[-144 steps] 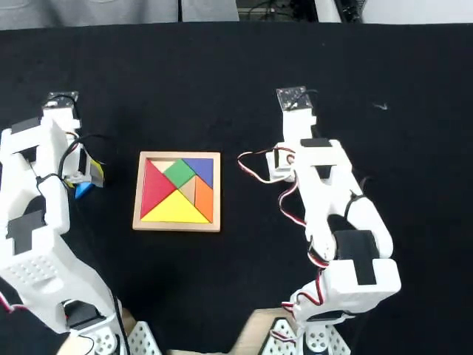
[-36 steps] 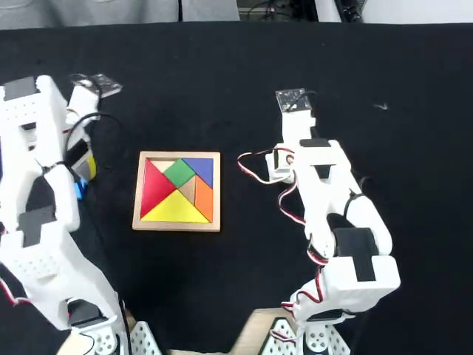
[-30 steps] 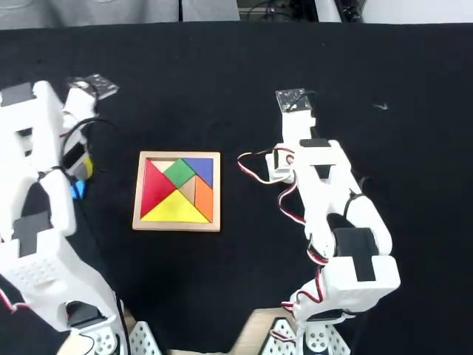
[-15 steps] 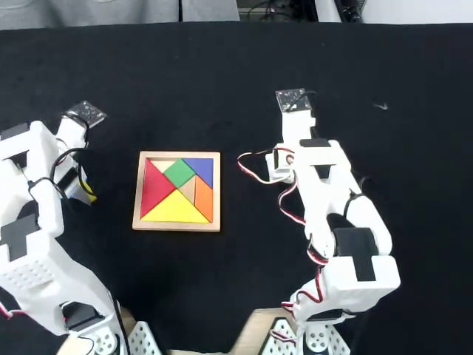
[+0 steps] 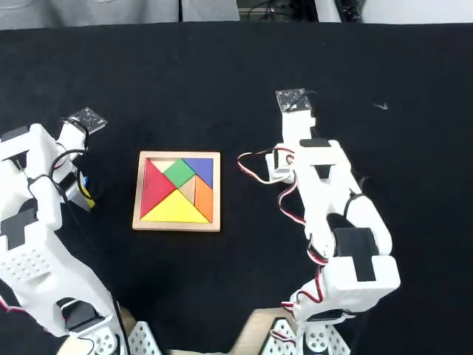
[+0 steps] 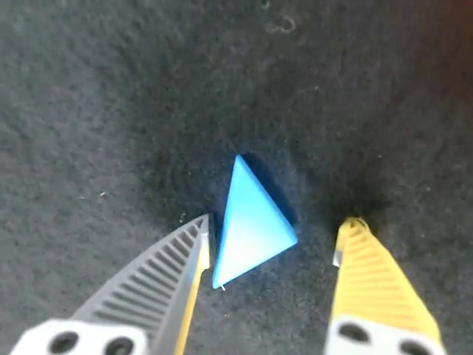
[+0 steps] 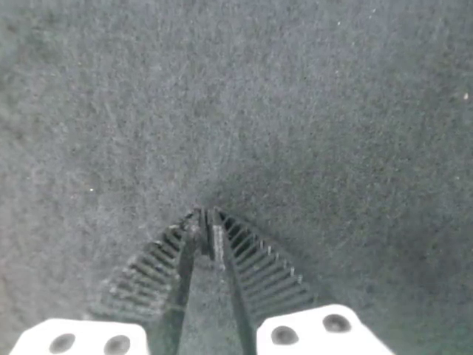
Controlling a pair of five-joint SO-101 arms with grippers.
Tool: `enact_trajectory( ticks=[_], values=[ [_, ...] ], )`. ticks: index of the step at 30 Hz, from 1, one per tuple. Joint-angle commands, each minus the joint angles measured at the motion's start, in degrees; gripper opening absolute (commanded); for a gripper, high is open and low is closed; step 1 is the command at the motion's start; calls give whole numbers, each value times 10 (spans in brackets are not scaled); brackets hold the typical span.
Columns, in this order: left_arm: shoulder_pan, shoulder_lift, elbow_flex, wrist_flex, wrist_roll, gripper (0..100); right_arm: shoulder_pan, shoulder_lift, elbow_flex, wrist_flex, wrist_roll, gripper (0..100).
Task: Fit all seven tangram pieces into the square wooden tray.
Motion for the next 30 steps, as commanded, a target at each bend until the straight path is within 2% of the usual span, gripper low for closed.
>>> enact_trajectory(
  ticks=[1,3,9,16,25,30],
  values=[
    [-2,4,-22,-5,-4,266,4,-2,-23,-9,-4,11],
    [-2,4,-21,-4,-4,251,4,-2,-23,-9,-4,11],
    [0,4,-22,-4,-4,104,4,-2,-23,-9,-4,11],
    [0,4,-22,1,-4,101,4,-2,-23,-9,-4,11],
    [31,4,-174,222,-4,98,4,-2,-23,-9,-4,11],
    [45,4,-224,273,-4,98,4,-2,-23,-9,-4,11]
  ],
)
